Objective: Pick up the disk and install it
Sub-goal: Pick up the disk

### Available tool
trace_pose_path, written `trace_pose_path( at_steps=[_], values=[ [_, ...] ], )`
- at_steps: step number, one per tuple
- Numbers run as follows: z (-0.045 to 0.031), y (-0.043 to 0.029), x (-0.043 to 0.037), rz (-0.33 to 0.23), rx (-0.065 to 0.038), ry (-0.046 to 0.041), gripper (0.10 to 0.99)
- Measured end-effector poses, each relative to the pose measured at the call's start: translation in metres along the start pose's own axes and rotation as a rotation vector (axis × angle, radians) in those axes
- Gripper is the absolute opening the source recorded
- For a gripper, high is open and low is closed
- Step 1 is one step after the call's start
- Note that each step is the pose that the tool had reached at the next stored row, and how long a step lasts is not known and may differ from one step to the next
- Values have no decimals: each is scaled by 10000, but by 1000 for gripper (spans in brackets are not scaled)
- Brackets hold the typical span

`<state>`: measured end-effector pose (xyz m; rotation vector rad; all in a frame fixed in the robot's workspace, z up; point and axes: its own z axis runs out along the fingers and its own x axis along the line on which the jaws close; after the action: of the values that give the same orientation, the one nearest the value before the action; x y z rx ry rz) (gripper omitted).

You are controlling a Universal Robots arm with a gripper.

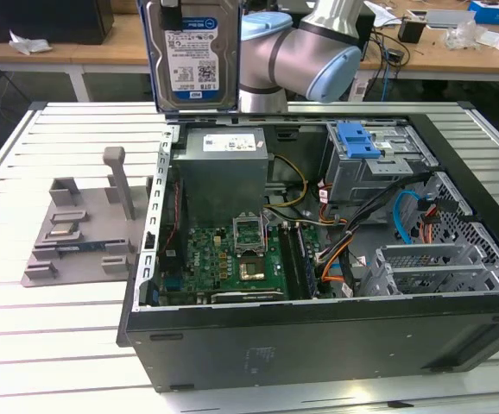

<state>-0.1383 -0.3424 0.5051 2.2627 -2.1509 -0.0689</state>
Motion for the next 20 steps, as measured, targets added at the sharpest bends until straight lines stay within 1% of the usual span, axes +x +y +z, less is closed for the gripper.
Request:
trace_pose_path(
  at_steps=[12, 13, 15, 16, 20],
  values=[
    [-4, -3, 355, -1, 0, 0, 369],
    [-5, -3, 402, 1, 0, 0, 369],
    [-6, -3, 457, 1, 0, 0, 369],
    [-6, -4, 503, 0, 0, -1, 369],
    [-8, -5, 605, 0, 0, 0, 369]
  ],
)
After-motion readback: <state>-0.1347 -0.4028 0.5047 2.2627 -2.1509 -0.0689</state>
